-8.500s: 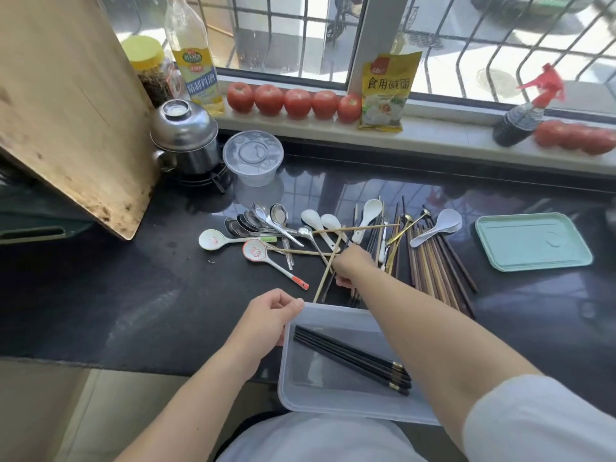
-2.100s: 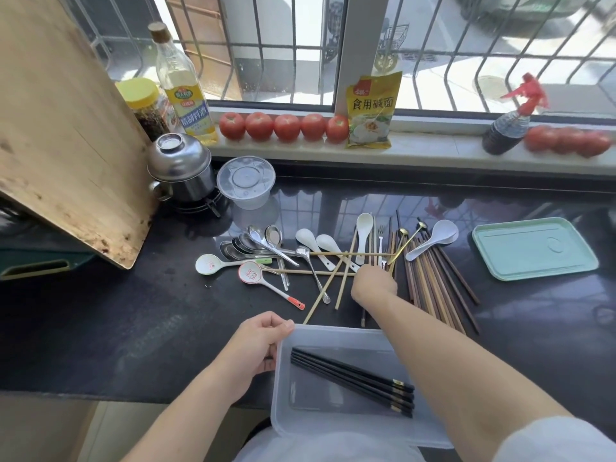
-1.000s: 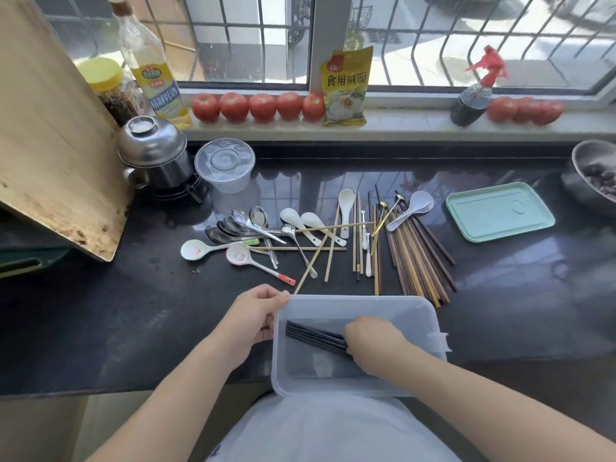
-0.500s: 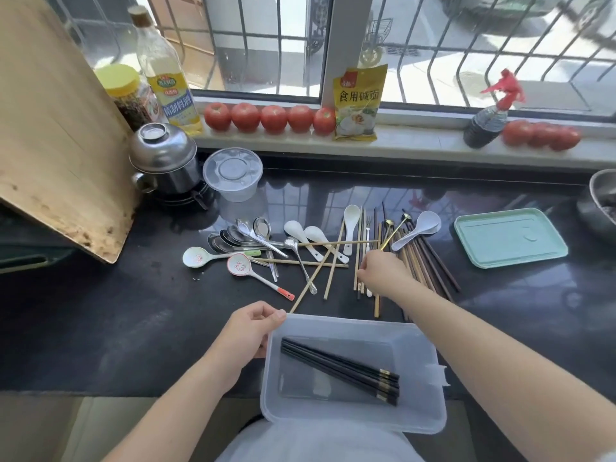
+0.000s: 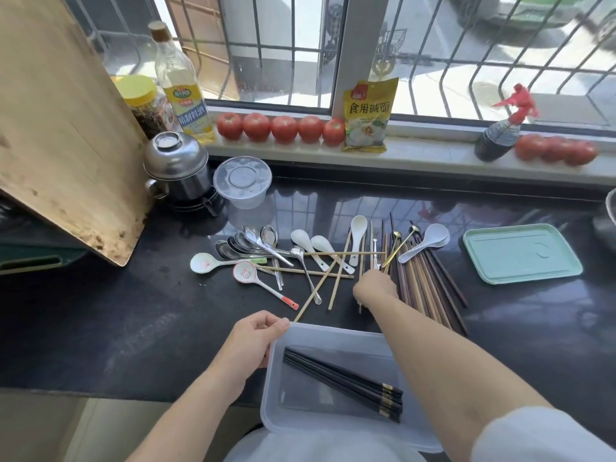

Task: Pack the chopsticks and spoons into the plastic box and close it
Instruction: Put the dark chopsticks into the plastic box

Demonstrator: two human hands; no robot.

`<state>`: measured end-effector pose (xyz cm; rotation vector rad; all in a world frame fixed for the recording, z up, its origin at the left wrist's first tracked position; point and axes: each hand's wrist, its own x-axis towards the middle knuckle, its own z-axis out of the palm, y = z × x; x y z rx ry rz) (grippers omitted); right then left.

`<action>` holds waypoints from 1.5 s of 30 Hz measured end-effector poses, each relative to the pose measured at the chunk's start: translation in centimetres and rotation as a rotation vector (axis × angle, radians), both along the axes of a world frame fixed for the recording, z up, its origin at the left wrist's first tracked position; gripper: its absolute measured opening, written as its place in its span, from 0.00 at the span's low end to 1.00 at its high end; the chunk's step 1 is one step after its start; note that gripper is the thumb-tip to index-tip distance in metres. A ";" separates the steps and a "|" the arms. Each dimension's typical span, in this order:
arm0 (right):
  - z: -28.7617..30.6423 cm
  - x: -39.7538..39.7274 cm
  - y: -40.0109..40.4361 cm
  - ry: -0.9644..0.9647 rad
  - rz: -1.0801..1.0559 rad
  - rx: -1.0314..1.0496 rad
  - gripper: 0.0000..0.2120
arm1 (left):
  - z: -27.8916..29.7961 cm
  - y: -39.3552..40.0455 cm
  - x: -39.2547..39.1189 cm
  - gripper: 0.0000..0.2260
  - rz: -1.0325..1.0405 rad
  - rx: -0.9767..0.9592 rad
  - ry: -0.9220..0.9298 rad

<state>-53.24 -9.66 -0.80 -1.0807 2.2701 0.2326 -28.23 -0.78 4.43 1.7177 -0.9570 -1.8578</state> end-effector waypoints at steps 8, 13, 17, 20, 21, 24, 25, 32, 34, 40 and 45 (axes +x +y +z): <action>4.8 -3.9 0.3 -0.470 -0.155 0.048 0.06 | -0.1 -0.5 0.1 0.09 -0.021 0.003 0.026; 13.7 -8.4 7.5 -0.835 0.035 0.117 0.07 | -0.4 -0.5 0.5 0.10 -0.042 0.016 0.073; 18.1 -6.6 12.7 -0.690 0.430 0.133 0.12 | -0.4 -0.7 0.6 0.10 -0.048 0.029 0.105; 14.0 -4.0 14.9 -0.246 0.850 0.185 0.10 | -0.4 -1.0 0.8 0.10 -0.066 0.057 0.121; 12.1 -3.2 15.4 -0.083 0.991 0.234 0.09 | -0.4 -1.0 0.8 0.11 -0.069 0.064 0.127; 9.3 -0.8 15.9 0.124 1.191 0.295 0.07 | -0.4 -1.0 0.9 0.11 -0.081 0.052 0.113; 9.2 0.0 15.7 0.147 1.230 0.309 0.06 | -0.4 -1.0 0.9 0.11 -0.081 0.046 0.107; 6.1 2.1 15.3 0.279 1.313 0.321 0.08 | -0.3 -0.3 0.9 0.11 -0.081 0.035 0.089; 5.9 1.9 15.2 0.287 1.298 0.329 0.08 | -0.4 -0.2 0.9 0.11 -0.067 0.031 0.086; 10.6 2.0 13.2 -0.098 1.082 0.259 0.14 | -0.3 0.3 0.6 0.10 -0.042 -0.012 0.076; 13.8 1.3 5.2 -0.578 0.538 -0.217 0.09 | -0.2 0.5 0.3 0.10 -0.014 -0.042 0.063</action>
